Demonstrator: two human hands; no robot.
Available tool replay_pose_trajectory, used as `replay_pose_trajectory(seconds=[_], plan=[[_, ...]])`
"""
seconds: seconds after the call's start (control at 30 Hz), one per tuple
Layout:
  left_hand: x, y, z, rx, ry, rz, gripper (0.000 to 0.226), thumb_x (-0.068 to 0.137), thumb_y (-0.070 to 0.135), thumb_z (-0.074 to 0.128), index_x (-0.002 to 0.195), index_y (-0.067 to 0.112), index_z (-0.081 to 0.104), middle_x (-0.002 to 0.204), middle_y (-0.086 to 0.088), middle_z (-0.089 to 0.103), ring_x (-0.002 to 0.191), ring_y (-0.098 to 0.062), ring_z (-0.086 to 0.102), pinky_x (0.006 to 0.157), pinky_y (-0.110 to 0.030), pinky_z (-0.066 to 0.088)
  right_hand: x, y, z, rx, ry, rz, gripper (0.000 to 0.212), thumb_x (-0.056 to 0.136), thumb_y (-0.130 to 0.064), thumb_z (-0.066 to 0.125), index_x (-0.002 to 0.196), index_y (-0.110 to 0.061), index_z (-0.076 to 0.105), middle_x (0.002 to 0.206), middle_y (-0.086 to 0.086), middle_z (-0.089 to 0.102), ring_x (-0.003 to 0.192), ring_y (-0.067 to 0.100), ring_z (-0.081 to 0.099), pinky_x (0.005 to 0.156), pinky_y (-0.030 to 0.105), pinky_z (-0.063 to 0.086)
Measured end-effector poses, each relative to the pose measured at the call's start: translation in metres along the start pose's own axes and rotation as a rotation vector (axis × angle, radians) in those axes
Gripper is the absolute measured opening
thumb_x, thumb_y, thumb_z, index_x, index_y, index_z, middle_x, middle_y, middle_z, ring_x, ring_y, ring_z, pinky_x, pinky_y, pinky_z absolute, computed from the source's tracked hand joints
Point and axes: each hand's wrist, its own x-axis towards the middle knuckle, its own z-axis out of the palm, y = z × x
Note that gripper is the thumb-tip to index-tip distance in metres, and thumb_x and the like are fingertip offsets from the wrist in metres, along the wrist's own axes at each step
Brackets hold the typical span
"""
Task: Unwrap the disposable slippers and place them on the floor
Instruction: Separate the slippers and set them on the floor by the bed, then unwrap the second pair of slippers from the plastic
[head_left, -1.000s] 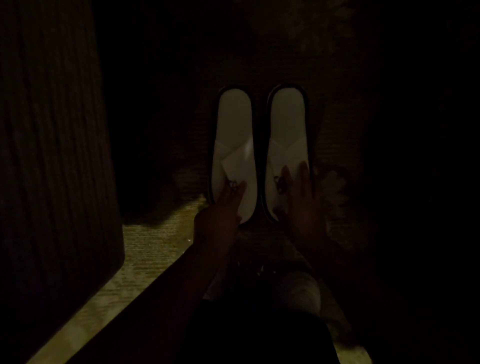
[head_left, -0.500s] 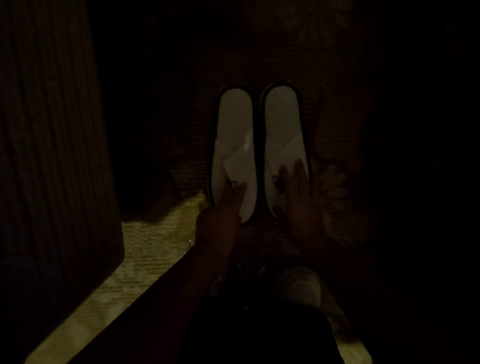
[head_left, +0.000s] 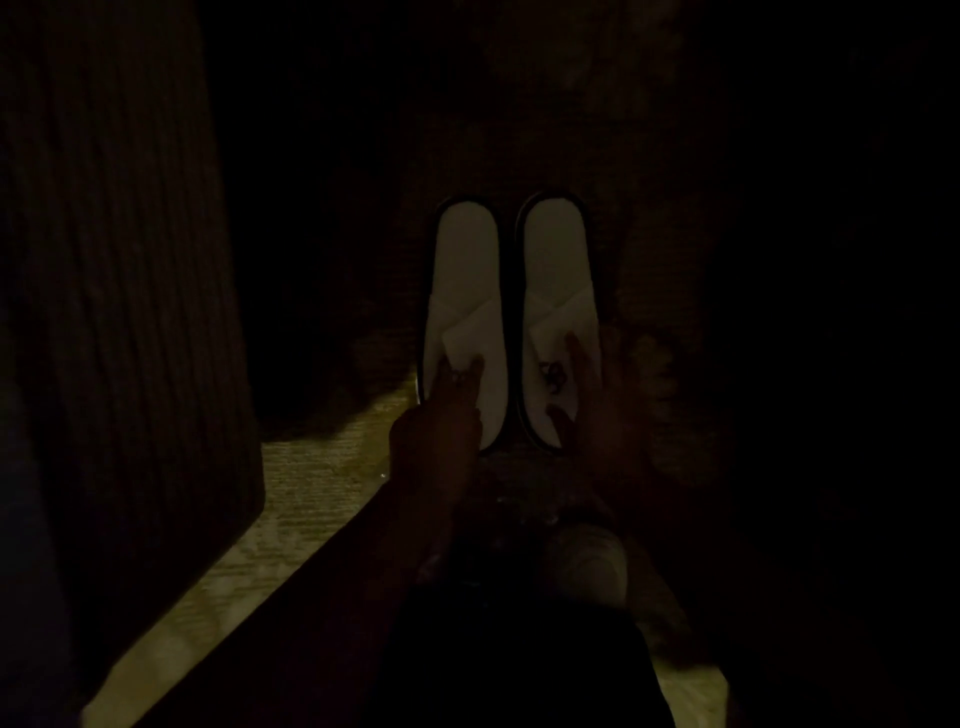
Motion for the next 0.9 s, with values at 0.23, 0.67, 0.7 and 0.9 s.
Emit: replay_pose_trajectory(seconds=[0.23, 0.67, 0.7, 0.9], plan=[[0.030, 0.053, -0.094, -0.092, 0.191, -0.102, 0.027, 0.089, 0.024, 0.054, 0.088, 0.001, 0.066, 0.078, -0.021, 0.069, 0.068, -0.036, 0.066, 0.059, -0.036, 0.050, 0.024, -0.035, -0.115, 0.350, 0.076, 0.127, 0.037, 0.094, -0.022, 0.056, 0.124, 0.001, 0.055, 0.120, 0.022, 0.061, 0.110, 0.035, 0.057, 0.092, 0.033, 0.040], [0.046, 0.206, -0.367, -0.302, 0.445, 0.069, 0.030, 0.095, 0.039, 0.047, 0.092, 0.014, 0.064, 0.074, -0.007, 0.065, 0.068, -0.027, 0.064, 0.057, -0.030, 0.046, 0.018, -0.123, -0.429, 0.418, 0.471, 0.054, 0.020, 0.095, -0.033, 0.051, 0.108, -0.020, 0.059, 0.085, 0.001, 0.065, 0.073, 0.018, 0.061, 0.063, 0.032, 0.050], [0.042, 0.220, -0.399, -0.328, 0.467, 0.097, 0.031, 0.095, 0.041, 0.046, 0.089, 0.015, 0.063, 0.067, -0.003, 0.061, 0.062, -0.023, 0.061, 0.053, -0.027, 0.043, 0.015, -0.134, -0.461, 0.443, 0.528, 0.035, 0.019, 0.094, -0.032, 0.052, 0.106, -0.020, 0.060, 0.083, 0.003, 0.066, 0.072, 0.020, 0.062, 0.060, 0.031, 0.048], [-0.021, 0.309, -0.630, -0.472, 0.698, 0.296, 0.045, 0.093, 0.040, 0.051, 0.055, 0.017, 0.045, 0.043, 0.004, 0.039, 0.043, -0.012, 0.042, 0.044, -0.019, 0.026, -0.039, -0.214, -0.682, 0.692, 0.826, -0.096, 0.013, 0.094, -0.029, 0.055, 0.085, -0.022, 0.060, 0.060, -0.012, 0.057, 0.060, -0.006, 0.057, 0.056, 0.007, 0.037]])
